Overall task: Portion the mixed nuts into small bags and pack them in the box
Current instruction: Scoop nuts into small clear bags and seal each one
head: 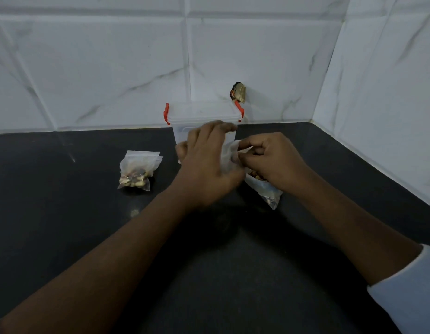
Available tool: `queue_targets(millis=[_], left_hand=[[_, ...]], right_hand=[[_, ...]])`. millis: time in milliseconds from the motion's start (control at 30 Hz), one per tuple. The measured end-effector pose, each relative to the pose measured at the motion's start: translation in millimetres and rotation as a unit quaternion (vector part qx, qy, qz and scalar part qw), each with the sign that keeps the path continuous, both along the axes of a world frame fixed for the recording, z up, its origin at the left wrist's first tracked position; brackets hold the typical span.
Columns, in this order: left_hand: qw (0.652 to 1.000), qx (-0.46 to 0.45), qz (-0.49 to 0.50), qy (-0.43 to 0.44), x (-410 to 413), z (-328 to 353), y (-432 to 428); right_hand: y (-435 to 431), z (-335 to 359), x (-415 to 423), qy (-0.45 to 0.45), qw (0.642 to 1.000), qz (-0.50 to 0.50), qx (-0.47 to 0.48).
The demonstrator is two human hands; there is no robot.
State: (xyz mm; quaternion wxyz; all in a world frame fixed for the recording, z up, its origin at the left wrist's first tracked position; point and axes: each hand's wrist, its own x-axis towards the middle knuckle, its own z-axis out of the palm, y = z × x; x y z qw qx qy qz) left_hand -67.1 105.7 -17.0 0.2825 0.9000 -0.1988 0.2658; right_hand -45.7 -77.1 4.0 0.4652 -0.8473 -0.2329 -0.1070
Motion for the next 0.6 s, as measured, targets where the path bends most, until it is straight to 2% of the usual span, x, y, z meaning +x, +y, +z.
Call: queue_targets(millis=[67,100,167,267,367,433,500,567,600], left_hand=[[0.99,0.135,0.035,-0.005,4,-4,4],[0.983,0.175,0.05,-0.007,6,-7,4],[0.973,0.214,0.073,-0.043,8,-12,4],[0.963,0.218,0.1,-0.12,9,-13,0],[0.966,0.203,0.086,-0.132,9,-14,-4],[0.976,0.184,0.054,-0.108,8,-12,-3],[0.987,0.143,0.027,-0.067,5,-8,0],[0.999,0.027,0.021,-0.008,4,-4,2],[0.996,-0.074,0.017,0.043,5,-3,3]], right_hand=[[2,-3,-1,0.035,0.997,0.049,0.054],[3,-4,-2,0.043,0.995,0.065,0.069],[5,-6,-2,0.042,0.993,0.074,0.084],[4,-6,-1,0.056,0.988,0.087,0.114],[4,-7,1,0.042,0.991,0.09,0.091],[3,-7,2,0.026,0.994,0.078,0.065],[1,-6,3,0.046,0.994,0.067,0.079],[-2,-5,5,0.068,0.992,0.05,0.095],[-4,-5,5,0.067,0.992,0.043,0.095]])
